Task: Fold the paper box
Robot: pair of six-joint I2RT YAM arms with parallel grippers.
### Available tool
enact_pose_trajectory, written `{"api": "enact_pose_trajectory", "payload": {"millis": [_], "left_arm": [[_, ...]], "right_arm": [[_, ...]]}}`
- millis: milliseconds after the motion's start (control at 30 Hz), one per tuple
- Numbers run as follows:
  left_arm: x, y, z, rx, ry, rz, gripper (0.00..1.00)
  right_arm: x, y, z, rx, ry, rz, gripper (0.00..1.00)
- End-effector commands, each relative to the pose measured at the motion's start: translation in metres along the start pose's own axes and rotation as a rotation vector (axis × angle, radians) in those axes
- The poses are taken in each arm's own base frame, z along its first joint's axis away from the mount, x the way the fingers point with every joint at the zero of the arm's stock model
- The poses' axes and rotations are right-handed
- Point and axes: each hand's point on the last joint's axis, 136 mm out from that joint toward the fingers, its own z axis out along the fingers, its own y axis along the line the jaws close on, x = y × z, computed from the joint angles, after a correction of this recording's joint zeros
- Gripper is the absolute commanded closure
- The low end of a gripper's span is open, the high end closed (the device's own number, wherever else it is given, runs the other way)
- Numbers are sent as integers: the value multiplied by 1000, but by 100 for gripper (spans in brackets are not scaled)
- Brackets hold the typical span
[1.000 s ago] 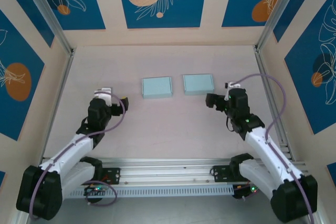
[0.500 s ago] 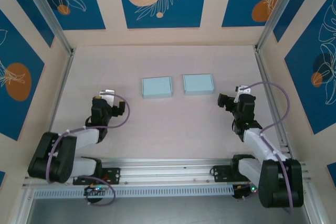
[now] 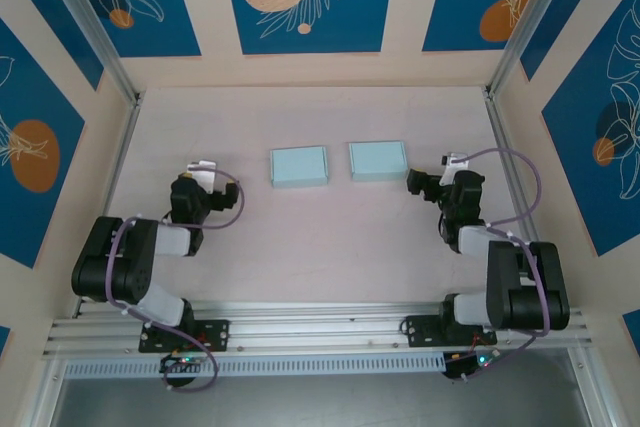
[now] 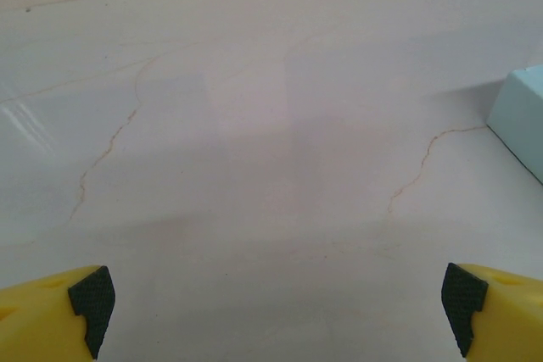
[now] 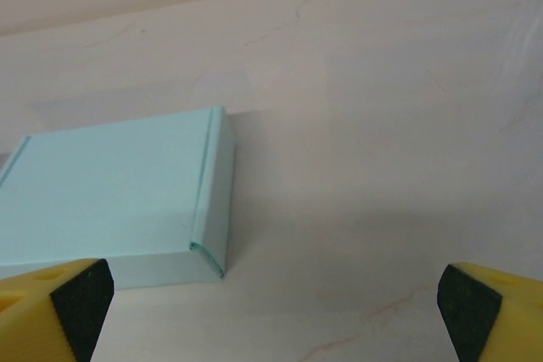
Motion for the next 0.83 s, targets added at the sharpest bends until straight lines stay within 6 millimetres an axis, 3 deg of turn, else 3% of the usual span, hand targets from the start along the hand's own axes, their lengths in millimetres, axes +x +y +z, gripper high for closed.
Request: {"api": "enact_pose_trajectory", "payload": {"millis": [0,67,800], "left_arm": [[-5,7,3,-15,0,-21,0],[-5,7,3,-14,0,-20,0],[-5,6,2,-16,-2,-16,0]], "right_arm": [[-3,15,12,-103,-65,-30,0],[3,17,17,-99,16,-46,0],[3,20,20,-66,14,-79,0]]}}
